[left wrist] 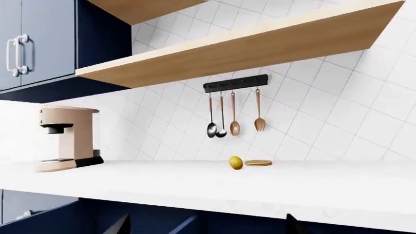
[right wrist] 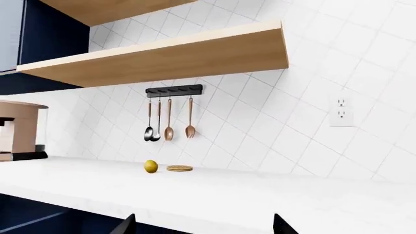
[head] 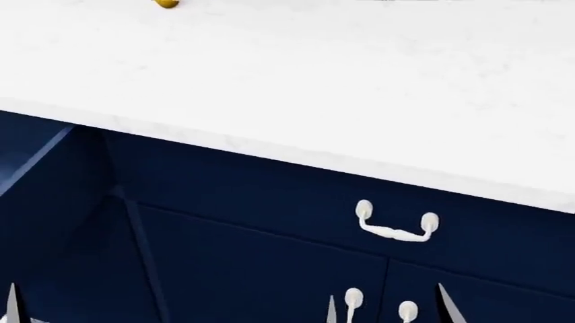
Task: Close the left drawer.
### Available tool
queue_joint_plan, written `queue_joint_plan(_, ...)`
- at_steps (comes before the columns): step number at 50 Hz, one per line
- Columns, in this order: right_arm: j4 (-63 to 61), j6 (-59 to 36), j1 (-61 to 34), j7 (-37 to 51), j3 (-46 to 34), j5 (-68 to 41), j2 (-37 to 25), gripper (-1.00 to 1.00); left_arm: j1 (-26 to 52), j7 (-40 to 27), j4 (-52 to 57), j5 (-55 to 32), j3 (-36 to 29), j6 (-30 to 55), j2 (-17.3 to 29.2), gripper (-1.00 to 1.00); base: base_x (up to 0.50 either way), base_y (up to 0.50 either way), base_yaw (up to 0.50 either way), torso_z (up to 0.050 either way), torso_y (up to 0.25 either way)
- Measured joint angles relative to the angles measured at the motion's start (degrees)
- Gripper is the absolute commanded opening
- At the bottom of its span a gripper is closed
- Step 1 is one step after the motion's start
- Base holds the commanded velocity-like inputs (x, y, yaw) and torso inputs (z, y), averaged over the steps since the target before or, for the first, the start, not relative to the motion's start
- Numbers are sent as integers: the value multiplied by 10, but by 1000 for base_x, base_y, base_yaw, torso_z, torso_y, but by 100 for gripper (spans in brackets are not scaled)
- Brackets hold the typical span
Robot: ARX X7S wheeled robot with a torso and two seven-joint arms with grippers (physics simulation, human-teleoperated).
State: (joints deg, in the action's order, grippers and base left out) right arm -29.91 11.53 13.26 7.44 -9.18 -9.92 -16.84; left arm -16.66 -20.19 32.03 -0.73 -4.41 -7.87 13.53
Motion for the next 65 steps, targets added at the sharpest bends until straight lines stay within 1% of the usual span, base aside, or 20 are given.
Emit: queue_joint_plan(65, 11, 5, -4, 8, -22, 3, -14, 100, -9, -24, 3, -2, -11, -9, 16, 100, 0, 0, 500, 0, 0)
